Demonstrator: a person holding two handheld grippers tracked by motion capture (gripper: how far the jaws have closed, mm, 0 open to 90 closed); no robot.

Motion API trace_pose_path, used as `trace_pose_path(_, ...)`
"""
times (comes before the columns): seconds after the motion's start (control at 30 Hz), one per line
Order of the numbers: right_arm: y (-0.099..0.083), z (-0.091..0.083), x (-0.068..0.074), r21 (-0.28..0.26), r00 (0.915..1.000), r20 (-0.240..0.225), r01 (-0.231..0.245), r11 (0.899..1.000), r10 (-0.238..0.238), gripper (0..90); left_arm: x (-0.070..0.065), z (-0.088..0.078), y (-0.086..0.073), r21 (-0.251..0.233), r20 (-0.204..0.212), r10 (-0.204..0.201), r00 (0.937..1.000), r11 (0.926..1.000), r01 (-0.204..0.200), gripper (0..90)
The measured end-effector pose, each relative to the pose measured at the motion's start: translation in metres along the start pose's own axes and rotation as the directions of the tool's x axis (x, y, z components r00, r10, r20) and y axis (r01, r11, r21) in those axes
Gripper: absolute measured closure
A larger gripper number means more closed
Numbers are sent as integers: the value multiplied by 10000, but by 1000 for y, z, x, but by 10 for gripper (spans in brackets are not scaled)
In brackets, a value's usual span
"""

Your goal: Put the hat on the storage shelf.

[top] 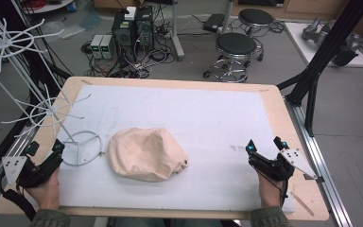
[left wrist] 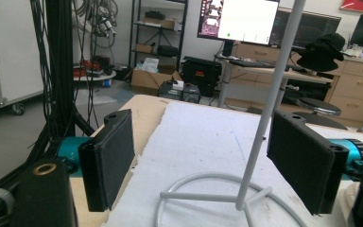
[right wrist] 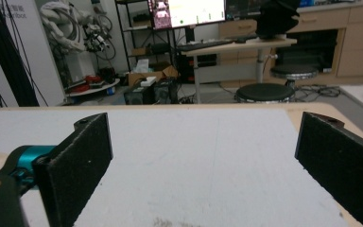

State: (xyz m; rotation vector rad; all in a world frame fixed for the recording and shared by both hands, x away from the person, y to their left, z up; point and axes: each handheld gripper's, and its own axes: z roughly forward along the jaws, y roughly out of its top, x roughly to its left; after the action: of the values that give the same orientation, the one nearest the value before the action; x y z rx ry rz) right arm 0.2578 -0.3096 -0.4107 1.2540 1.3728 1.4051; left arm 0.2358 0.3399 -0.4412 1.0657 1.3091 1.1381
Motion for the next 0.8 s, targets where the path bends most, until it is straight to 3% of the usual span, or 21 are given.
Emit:
trace_pose_path(0.2, 19, 8, 1, 0, 9997, 169, -195, 9998, 195, 38, -2, -3, 0, -40, 52, -24, 10000, 10000, 24, 240)
trace_pose_path(0.37, 35, 26, 8, -18, 9988, -405, -293, 9996, 292, 39, -3, -5, -1, -21, 105, -57, 9999, 10000, 58, 240)
trace_pose_path(0.43, 44, 37, 18, 88, 9960, -882, 137, 9999, -129, 39, -3, -5, -1, -14, 104, -26, 9999, 10000, 26, 240)
trace_pose_path(0.5, 46, 40, 21, 111, 9950, -987, 187, 9998, -175, 39, -3, -5, -1, -50, 100, -49, 9999, 10000, 50, 240)
trace_pose_path(0.57, 55, 49, 30, 173, 9877, -1503, 453, 9988, -422, 38, -3, -5, 0, -72, 96, -63, 9999, 10000, 64, 240)
trace_pose_path(0.63, 57, 52, 33, 197, 9847, -1666, 544, 9983, -504, 39, -3, -5, 0, -44, 105, -90, 9999, 9999, 91, 240)
trace_pose_path(0.67, 60, 58, 39, 110, 9760, -2083, 681, 9976, -644, 38, -3, -5, -1, -29, 96, -101, 9999, 9999, 102, 240)
trace_pose_path(0.77, 63, 69, 48, 258, 9622, -2597, 916, 9955, -818, 38, -4, -4, -1, 11, 159, -100, 9998, 9999, 99, 240)
trace_pose_path(0.8, 63, 69, 48, 258, 9622, -2597, 916, 9955, -818, 38, -4, -4, -1, -3, 174, -81, 9998, 10000, 81, 240)
